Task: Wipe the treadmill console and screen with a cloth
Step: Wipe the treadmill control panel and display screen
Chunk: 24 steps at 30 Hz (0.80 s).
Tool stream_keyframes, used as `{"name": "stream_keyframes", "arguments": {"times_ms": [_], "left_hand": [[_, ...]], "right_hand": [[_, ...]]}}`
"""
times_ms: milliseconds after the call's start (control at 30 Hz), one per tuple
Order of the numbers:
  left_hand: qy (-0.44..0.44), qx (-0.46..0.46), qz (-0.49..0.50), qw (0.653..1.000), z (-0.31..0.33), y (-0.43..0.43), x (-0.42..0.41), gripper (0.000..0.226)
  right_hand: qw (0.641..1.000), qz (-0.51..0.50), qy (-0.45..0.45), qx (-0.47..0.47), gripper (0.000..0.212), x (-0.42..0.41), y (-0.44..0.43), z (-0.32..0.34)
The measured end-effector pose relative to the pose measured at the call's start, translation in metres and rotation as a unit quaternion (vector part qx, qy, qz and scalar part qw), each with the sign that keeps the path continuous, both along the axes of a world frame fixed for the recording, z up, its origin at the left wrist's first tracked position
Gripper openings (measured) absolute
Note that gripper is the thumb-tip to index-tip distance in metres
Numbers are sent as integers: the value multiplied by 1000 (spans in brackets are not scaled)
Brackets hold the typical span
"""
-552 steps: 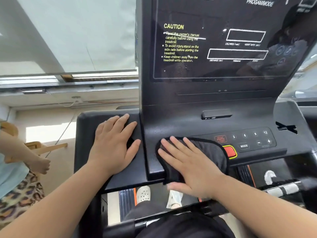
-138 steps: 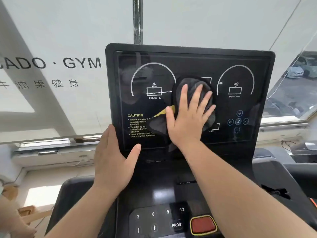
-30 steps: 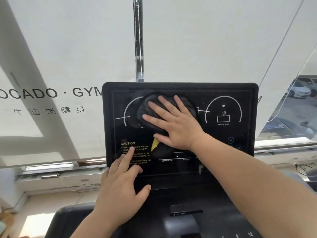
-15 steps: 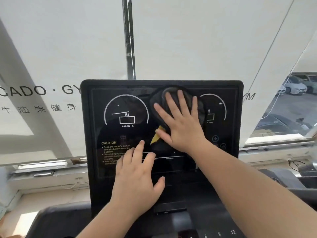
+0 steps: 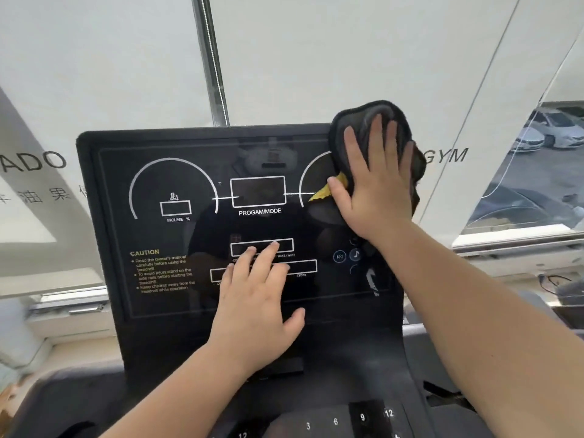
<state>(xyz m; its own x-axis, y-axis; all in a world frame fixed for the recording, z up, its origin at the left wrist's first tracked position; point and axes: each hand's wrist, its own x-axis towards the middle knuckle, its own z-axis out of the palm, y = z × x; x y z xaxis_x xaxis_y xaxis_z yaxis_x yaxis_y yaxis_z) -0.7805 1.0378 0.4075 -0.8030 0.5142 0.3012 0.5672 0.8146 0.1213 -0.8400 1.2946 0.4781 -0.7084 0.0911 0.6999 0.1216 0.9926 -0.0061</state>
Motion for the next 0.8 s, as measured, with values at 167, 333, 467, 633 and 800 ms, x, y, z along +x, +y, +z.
{"name": "stream_keyframes", "arguments": {"times_ms": [167,333,467,633,800], "left_hand": [[10,48,26,998,-4,2,5,58],[65,-36,15,997,-25,17,25,67],[30,-79,37,996,-45,29,38,78],[16,-71,58,996,-43,34,39,75],[18,-67,50,996,-41,31,38,73]], "right_hand": [[986,107,-40,119,75,51,-4,-83],[948,193,-87,236,71,93,35,-147],[930,226,-82,278,71,81,55,-123],[972,145,-24,182,74,34,56,-44],[990,92,5,105,72,15,51,-11]]}}
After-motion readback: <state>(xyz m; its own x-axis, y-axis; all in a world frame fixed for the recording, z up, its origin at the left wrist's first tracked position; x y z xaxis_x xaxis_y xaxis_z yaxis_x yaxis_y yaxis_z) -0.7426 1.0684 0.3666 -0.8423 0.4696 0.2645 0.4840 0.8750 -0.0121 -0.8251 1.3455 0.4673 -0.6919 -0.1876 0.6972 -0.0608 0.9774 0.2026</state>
